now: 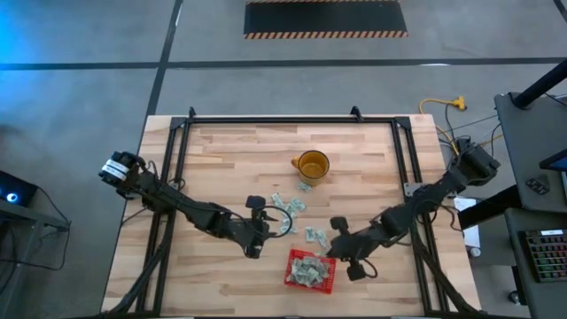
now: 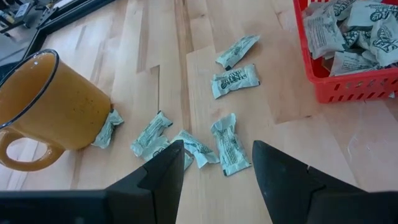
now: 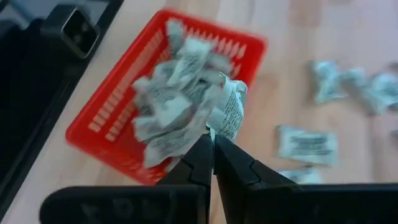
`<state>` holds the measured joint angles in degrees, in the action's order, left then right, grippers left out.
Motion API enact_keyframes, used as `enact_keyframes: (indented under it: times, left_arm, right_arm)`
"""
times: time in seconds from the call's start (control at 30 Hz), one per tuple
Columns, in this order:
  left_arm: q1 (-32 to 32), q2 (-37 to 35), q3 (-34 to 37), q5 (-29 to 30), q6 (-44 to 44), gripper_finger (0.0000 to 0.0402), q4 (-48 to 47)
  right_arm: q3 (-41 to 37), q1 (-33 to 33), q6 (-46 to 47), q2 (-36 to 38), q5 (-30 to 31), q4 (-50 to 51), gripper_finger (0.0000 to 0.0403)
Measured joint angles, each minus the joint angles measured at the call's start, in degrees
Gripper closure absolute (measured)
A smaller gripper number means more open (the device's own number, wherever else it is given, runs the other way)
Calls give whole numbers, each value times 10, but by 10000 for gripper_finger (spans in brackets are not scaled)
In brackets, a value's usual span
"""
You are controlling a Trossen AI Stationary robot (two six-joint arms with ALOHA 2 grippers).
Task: Pick and place Stevia / Truvia into bins
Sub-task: Put the stevia packet into the bin
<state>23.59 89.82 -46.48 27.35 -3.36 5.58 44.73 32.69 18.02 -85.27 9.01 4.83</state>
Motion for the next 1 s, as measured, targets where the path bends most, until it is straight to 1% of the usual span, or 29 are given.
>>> enact_keyframes:
  times: [0.07, 0.2, 0.53, 0.7, 0.77, 0.83, 0.93, 1.0]
  left_arm:
    - [0, 0, 0, 0, 0, 228, 2]
    - [0, 0, 0, 0, 0, 228, 2]
    - [0, 0, 2, 0, 0, 228, 0]
    - [0, 0, 3, 0, 0, 228, 0]
    - [0, 0, 4, 0, 1, 228, 0]
    - [0, 0, 6, 0, 1, 228, 0]
    - [0, 0, 8, 0, 1, 228, 1]
    - [0, 0, 8, 0, 1, 228, 0]
  right_arm:
    - [0, 0, 3, -13, -14, 2, 394]
    - [0, -5, 18, -30, -21, 4, 381]
    - [0, -7, 20, -14, -20, -4, 314]
    - [0, -7, 17, -14, -20, -2, 291]
    - [0, -7, 12, -9, -8, 9, 286]
    - [0, -7, 18, -3, 21, 30, 282]
    - [0, -7, 44, 2, 73, 83, 280]
    - [0, -9, 61, 3, 89, 108, 280]
